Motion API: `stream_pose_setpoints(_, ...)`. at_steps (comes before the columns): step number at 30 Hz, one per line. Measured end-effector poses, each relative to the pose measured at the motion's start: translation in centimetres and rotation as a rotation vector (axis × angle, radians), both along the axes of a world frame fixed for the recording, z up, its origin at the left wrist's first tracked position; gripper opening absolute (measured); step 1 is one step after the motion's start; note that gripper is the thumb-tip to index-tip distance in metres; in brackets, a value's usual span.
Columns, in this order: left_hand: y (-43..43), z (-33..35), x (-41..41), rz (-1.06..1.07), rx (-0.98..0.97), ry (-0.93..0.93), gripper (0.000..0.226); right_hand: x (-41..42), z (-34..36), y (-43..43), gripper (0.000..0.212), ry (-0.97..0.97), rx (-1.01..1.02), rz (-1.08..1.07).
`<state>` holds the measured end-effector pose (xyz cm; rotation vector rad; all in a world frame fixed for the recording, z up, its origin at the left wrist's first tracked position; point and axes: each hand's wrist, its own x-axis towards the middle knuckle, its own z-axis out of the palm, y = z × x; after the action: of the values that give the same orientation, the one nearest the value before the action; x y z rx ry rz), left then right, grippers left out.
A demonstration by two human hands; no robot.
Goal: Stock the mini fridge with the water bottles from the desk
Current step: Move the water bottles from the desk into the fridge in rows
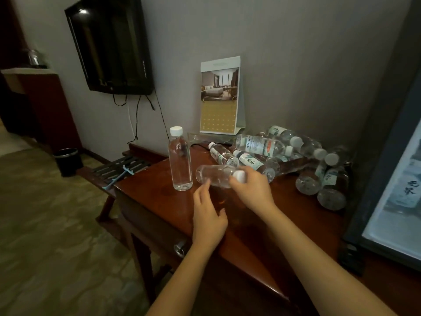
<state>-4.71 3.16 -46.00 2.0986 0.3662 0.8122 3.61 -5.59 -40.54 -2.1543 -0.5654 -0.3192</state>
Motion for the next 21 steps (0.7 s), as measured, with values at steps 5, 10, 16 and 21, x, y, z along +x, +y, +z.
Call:
stream_pose_setpoints(5,-0.6,0.7,-0.3,-0.115,-0.008,0.002,0.091,-1.4,4.6,-2.3,0.031,-0.108,0.129,-0.062)
stream_pose_setpoints(10,-2.8,1.5,-0.3,-0.394,-0.279,0.07,0.066,-2.4,7.0,-4.7,0.052,-0.173,0.052,-0.109)
stream_pose_setpoints(16,-6.6,0.8,-0.2,-0.503,-0.325,0.151,0.052,-3.7,7.1,-8.2,0.061,-0.138,0.007,-0.127)
stream_pose_setpoints(21,-8.3,1.5,-0.7,-0.492,-0.231,0.163,0.035,-4.4,4.0,-11.4,0.053,0.002,0.137,-0.054)
